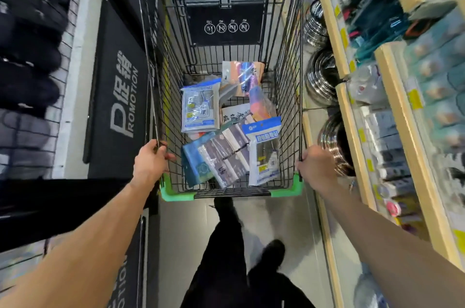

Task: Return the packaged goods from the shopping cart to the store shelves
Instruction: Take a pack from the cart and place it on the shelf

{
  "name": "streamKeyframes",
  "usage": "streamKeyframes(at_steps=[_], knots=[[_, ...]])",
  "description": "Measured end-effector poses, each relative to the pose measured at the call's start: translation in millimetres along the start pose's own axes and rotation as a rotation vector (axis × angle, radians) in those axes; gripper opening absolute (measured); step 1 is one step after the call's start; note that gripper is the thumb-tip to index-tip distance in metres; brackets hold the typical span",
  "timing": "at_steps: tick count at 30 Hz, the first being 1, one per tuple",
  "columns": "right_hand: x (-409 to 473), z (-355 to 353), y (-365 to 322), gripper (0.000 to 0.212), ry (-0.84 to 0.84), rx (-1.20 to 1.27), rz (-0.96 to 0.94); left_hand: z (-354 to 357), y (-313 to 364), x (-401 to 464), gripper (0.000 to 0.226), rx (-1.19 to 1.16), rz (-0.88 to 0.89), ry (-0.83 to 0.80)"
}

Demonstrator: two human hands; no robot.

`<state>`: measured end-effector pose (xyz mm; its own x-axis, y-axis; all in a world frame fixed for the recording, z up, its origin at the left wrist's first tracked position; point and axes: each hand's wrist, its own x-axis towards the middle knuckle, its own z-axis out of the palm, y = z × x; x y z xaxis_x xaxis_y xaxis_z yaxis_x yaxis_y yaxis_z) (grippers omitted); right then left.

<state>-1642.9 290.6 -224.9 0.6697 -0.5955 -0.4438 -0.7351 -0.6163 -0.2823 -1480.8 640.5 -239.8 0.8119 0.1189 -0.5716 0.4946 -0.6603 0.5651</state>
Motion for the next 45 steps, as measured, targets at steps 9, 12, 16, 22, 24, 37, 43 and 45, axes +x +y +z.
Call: streamKeyframes(at_steps=[9, 12, 16, 22, 24, 37, 43, 45], knots=[[-85.2, 3.0, 59.4, 0.021, -0.110, 0.119, 0.055, 14.2, -72.0, -92.2, 0.014, -0.073, -0.088, 0.048], [-98.3, 12.3, 73.6, 0.026, 0.096, 0.082, -0.039, 22.6, -71.7, -116.7, 0.020, 0.170, -0.003, 0.284], [-105.8, 26.8, 64.1, 0.019, 0.464, 0.048, -0.453, 48.3, -42.3, -137.6, 0.027, 0.106, 0.406, 0.562], [-69.3, 59.6, -3.2, 0.011, -0.096, 0.147, -0.494, 101.6, -30.3, -91.1, 0.014, 0.120, 0.145, -0.107], [-47.4, 75.8, -24.7, 0.018, -0.287, 0.240, -0.390, 114.8, -42.1, -72.0, 0.014, 0.012, -0.075, -0.202], [110.9, 177.2, -80.9, 0.030, -0.474, -0.313, -0.476, 154.9, -97.9, 7.5, 0.018, 0.180, -0.362, -0.333], [128.9, 205.7, -89.8, 0.042, -0.638, -0.657, -0.522, 157.3, -78.7, 18.9, 0.066, -0.273, -0.346, -0.168], [129.9, 208.9, -89.1, 0.049, -0.582, -0.658, -0.513, 155.9, -74.8, 26.3, 0.068, -0.409, -0.384, -0.205]])
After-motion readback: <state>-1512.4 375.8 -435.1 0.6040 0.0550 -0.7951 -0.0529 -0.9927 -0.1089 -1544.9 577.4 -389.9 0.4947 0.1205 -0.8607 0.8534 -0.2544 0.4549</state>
